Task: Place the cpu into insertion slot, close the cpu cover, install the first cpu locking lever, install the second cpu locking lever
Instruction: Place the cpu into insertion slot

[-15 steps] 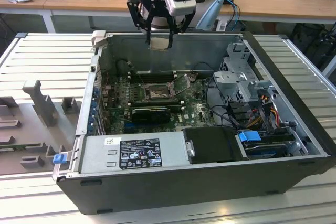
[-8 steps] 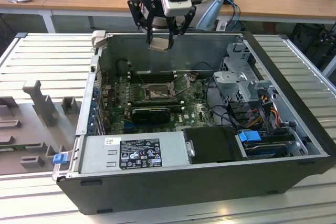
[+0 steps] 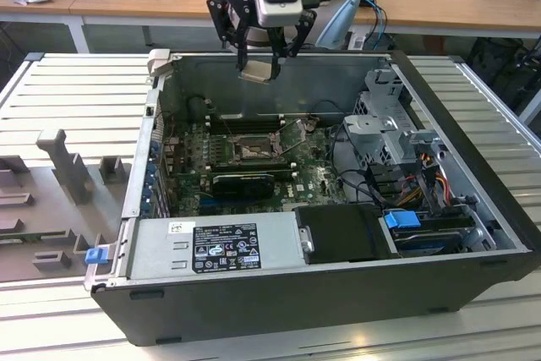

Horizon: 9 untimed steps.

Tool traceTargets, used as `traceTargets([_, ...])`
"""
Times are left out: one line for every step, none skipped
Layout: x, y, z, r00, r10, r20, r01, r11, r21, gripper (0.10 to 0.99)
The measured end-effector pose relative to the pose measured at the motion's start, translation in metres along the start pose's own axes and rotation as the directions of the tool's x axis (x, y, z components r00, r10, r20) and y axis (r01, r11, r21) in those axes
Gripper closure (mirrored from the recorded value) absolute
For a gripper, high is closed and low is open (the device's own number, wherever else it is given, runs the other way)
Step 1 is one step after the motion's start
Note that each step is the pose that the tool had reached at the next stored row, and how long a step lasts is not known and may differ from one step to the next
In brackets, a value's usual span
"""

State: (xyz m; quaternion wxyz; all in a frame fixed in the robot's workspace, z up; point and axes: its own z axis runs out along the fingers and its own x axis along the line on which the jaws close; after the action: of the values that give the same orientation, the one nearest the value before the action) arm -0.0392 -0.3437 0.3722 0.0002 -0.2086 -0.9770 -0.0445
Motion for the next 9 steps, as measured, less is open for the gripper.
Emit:
traceTargets([0.0, 0.0, 0.0001, 1.0, 0.007, 0.0007, -0.007, 1.0, 0.0, 0.557])
traceTargets([0.0, 0.0, 0.0001, 0.9999, 0.012, 0.0011, -0.012, 0.9999, 0.0, 0.557])
traceTargets([0.0, 0.0, 0.0002, 0.9998, 0.02, 0.0018, -0.02, 0.9998, 0.0, 0.557])
traceTargets([0.0, 0.0, 0.0002, 0.9996, 0.029, 0.0026, -0.029, 0.9996, -0.001, 0.557])
traceTargets([0.0, 0.0, 0.0003, 0.9993, 0.037, 0.0033, -0.037, 0.9993, -0.001, 0.557])
traceTargets([0.0, 0.0, 0.0004, 0.999, 0.043, 0.0038, -0.043, 0.9991, -0.001, 0.557])
traceTargets([0.0, -0.0001, 0.0004, 0.9988, 0.048, 0.0042, -0.048, 0.9989, -0.001, 0.557])
traceTargets([0.0, -0.0001, 0.0004, 0.9986, 0.052, 0.0045, -0.052, 0.9986, -0.001, 0.557])
traceTargets([0.0, -0.0001, 0.0005, 0.9984, 0.056, 0.0049, -0.056, 0.9984, -0.001, 0.557])
